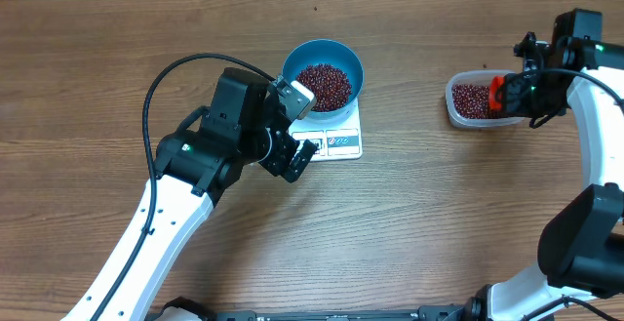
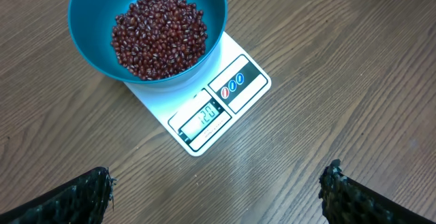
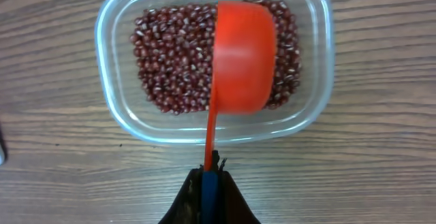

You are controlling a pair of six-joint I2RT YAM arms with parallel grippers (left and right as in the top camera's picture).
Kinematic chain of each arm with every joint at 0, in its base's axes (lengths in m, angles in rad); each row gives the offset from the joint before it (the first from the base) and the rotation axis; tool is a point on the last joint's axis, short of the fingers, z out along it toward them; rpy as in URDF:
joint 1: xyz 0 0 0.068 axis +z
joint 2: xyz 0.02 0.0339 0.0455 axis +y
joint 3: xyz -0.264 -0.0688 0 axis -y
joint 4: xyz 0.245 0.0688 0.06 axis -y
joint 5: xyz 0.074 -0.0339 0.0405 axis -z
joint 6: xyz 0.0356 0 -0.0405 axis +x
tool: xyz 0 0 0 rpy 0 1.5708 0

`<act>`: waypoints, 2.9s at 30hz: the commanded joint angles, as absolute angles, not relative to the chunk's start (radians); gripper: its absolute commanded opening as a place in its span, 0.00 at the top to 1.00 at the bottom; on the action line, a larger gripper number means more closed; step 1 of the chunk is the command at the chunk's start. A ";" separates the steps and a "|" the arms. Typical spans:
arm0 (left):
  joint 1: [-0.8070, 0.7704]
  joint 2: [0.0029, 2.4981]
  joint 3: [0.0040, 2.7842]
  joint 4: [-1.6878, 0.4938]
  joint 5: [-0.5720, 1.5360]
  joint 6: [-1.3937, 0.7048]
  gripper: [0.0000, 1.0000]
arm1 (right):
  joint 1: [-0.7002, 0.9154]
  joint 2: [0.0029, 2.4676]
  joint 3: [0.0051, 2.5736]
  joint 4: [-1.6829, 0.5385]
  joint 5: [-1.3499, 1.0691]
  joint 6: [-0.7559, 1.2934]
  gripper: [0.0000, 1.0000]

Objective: Scoop item into bowl and weigh 150g on scale
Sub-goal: 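Lower the scoop into the tub and scoop beans, then lift the filled scoop out of the tub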

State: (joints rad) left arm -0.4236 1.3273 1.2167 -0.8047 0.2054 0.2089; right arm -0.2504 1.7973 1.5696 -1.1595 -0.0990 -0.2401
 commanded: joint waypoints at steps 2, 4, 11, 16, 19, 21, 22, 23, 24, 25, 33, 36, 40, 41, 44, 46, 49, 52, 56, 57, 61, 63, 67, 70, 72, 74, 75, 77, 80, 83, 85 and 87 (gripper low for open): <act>-0.426 1.315 1.240 -0.805 0.206 0.195 0.00 | -0.281 1.798 1.561 -1.148 -0.110 -0.241 0.96; -0.426 1.315 1.240 -0.805 0.206 0.195 0.00 | -0.291 1.798 1.558 -1.143 -0.110 -0.241 0.96; -0.426 1.315 1.240 -0.805 0.206 0.195 0.01 | -0.295 1.816 1.508 -1.076 -0.138 -0.240 0.96; -0.426 1.315 1.240 -0.805 0.206 0.195 0.00 | -0.295 1.823 1.496 -1.051 -0.159 -0.240 0.96; -0.426 1.315 1.240 -0.805 0.206 0.195 0.01 | -0.295 1.841 1.496 -1.050 -0.160 -0.240 0.96; -0.426 1.315 1.240 -0.805 0.206 0.195 0.01 | -0.295 1.856 1.496 -1.051 -0.181 -0.240 0.96; -0.426 1.315 1.240 -0.805 0.206 0.195 0.00 | -0.295 1.859 1.496 -1.051 -0.187 -0.241 0.96; -0.426 1.315 1.240 -0.805 0.206 0.195 0.00 | -0.295 1.867 1.496 -1.048 -0.205 -0.240 0.96; -0.426 1.315 1.240 -0.805 0.207 0.195 0.00 | -0.295 1.869 1.496 -1.047 -0.209 -0.240 0.96; -0.426 1.315 1.240 -0.805 0.206 0.195 0.00 | -0.295 1.870 1.496 -1.045 -0.217 -0.240 0.96; -0.426 1.315 1.240 -0.805 0.206 0.195 0.00 | -0.295 1.873 1.496 -1.049 -0.265 -0.233 0.96; -0.426 1.315 1.240 -0.805 0.206 0.195 0.00 | -0.292 1.876 1.492 -1.057 -0.268 -0.233 0.96; -0.426 1.315 1.240 -0.805 0.206 0.195 0.00 | -0.292 1.876 1.492 -1.067 -0.276 -0.233 0.96; -0.426 1.315 1.240 -0.805 0.206 0.195 0.01 | -0.292 1.876 1.492 -1.069 -0.276 -0.233 0.96; -0.426 1.315 1.240 -0.805 0.206 0.195 0.00 | -0.292 1.876 1.492 -1.074 -0.287 -0.233 0.96; -0.426 1.315 1.240 -0.805 0.206 0.195 0.00 | -0.291 1.876 1.492 -1.076 -0.304 -0.233 0.96; -0.426 1.315 1.240 -0.805 0.206 0.195 0.00 | -0.289 1.876 1.492 -1.079 -0.326 -0.233 0.96; -0.426 1.315 1.240 -0.805 0.206 0.195 0.01 | -0.289 1.876 1.492 -1.087 -0.343 -0.233 0.96; -0.426 1.315 1.240 -0.805 0.206 0.195 0.00 | -0.289 1.876 1.492 -1.101 -0.343 -0.233 0.96; -0.426 1.315 1.240 -0.805 0.206 0.195 0.00 | -0.289 1.876 1.492 -1.105 -0.343 -0.233 0.96; -0.426 1.315 1.240 -0.805 0.206 0.195 0.01 | -0.289 1.876 1.492 -1.122 -0.367 -0.232 0.96; -0.426 1.315 1.240 -0.805 0.206 0.195 0.01 | -0.289 1.876 1.492 -1.122 -0.424 -0.232 0.96; -0.426 1.315 1.240 -0.805 0.206 0.195 0.00 | -0.286 1.876 1.491 -1.115 -0.454 -0.228 0.96; -0.426 1.315 1.240 -0.805 0.206 0.195 0.00 | -0.286 1.876 1.491 -1.104 -0.447 -0.195 0.96; -0.426 1.315 1.240 -0.805 0.206 0.195 0.00 | -0.286 1.876 1.491 -1.097 -0.447 -0.183 0.96; -0.426 1.315 1.240 -0.805 0.206 0.195 0.01 | -0.286 1.876 1.491 -1.089 -0.447 -0.171 0.96; -0.426 1.315 1.240 -0.805 0.206 0.195 0.00 | -0.286 1.876 1.491 -1.085 -0.445 -0.163 0.96; -0.426 1.315 1.240 -0.805 0.206 0.195 0.00 | -0.286 1.876 1.491 -1.067 -0.397 -0.128 0.96; -0.426 1.315 1.240 -0.805 0.206 0.195 0.01 | -0.286 1.876 1.491 -1.044 -0.337 -0.092 0.96; -0.426 1.315 1.240 -0.805 0.206 0.195 0.00 | -0.284 1.881 1.491 -1.041 -0.337 -0.082 0.96; -0.426 1.315 1.240 -0.805 0.206 0.195 0.01 | -0.281 1.893 1.491 -1.042 -0.338 -0.082 0.96; -0.426 1.315 1.240 -0.805 0.206 0.195 0.00 | -0.274 1.909 1.491 -1.041 -0.355 -0.082 0.96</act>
State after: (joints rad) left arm -0.4236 1.3273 1.2167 -0.8047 0.2054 0.2089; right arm -0.2859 1.8786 1.4979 -1.0470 -0.3515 -0.0963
